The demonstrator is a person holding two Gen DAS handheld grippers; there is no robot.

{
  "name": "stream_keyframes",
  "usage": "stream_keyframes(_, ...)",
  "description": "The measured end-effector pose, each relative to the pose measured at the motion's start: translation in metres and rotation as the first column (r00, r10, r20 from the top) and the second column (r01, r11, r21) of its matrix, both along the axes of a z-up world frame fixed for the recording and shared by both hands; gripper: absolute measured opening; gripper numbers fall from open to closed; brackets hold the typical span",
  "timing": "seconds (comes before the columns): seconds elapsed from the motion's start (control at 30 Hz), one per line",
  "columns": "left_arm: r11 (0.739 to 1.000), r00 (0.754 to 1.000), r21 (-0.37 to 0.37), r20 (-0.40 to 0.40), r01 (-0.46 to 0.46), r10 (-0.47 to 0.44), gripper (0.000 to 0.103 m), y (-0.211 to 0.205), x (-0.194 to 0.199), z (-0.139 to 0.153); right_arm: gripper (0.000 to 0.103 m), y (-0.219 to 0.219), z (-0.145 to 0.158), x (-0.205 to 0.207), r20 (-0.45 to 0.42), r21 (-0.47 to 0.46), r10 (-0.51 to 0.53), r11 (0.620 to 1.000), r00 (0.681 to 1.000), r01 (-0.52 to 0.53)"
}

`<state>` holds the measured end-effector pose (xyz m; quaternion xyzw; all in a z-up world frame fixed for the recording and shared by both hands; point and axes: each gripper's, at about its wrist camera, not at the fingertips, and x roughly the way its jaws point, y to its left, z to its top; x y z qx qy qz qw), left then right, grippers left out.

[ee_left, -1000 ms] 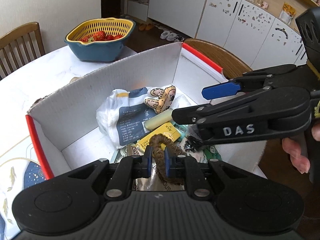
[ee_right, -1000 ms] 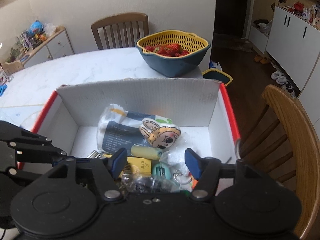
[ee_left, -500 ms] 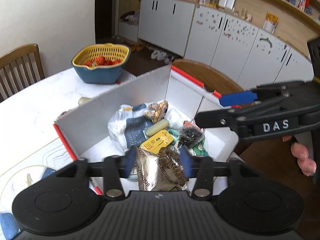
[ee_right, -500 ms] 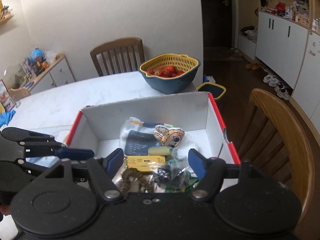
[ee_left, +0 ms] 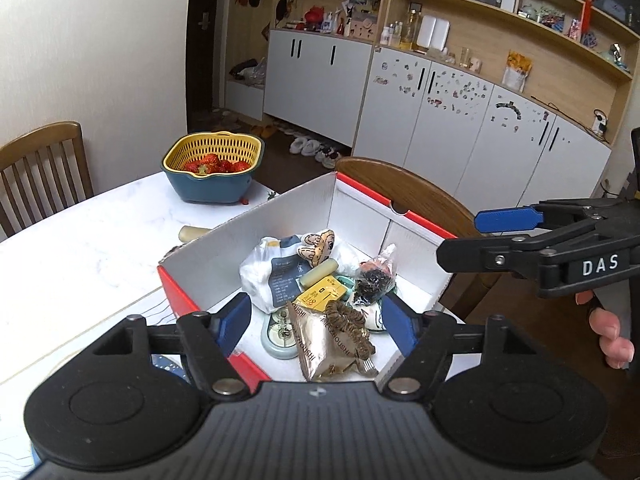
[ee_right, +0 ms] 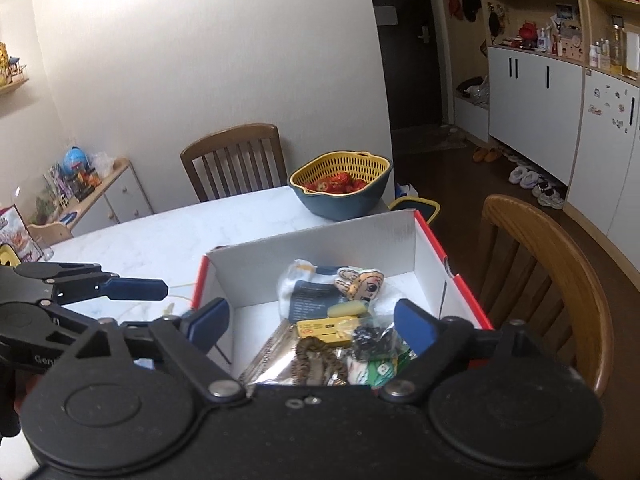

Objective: Organize objects

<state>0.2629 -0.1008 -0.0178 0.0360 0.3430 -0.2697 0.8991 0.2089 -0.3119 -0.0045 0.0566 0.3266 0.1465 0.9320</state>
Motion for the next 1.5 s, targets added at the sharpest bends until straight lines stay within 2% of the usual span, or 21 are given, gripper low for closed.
stream_keyframes(0.07, 1.0, 1.0, 0.009, 0.011, 0.0, 0.0, 0.081, 0.004, -0.005, 0.003, 0.094, 0.004, 0.002, -0.007, 0.01, 0.008, -0.01, 1.0, 1.0, 0.01)
stream_keyframes(0.43, 1.0, 1.0, -0.005, 0.027, 0.015, -0.015, 0.088, 0.033, -0.026, 0.013, 0.1, 0.028, 0.008, -0.043, 0.046, 0.03, -0.061, 0.998, 0.997, 0.06)
stream_keyframes(0.57, 0.999, 0.999, -0.03, 0.033, 0.017, -0.016, 0.103, 0.045, -0.032, 0.014, 0.102, 0.039, 0.01, -0.054, 0.066, 0.014, -0.068, 0.998, 0.995, 0.068)
stream_keyframes(0.97, 0.999, 0.997, -0.043, 0.074, 0.002, 0.001, 0.103, 0.07, -0.047, 0.009, 0.102, 0.072, 0.004, -0.083, 0.089, -0.025, -0.087, 0.996, 0.992, 0.09)
stream_keyframes(1.5, 0.999, 0.994, -0.052, 0.109, -0.015, 0.021, 0.103, 0.091, -0.058, -0.003, 0.102, 0.101, -0.009, -0.092, 0.035, -0.033, -0.067, 0.997, 0.997, 0.068)
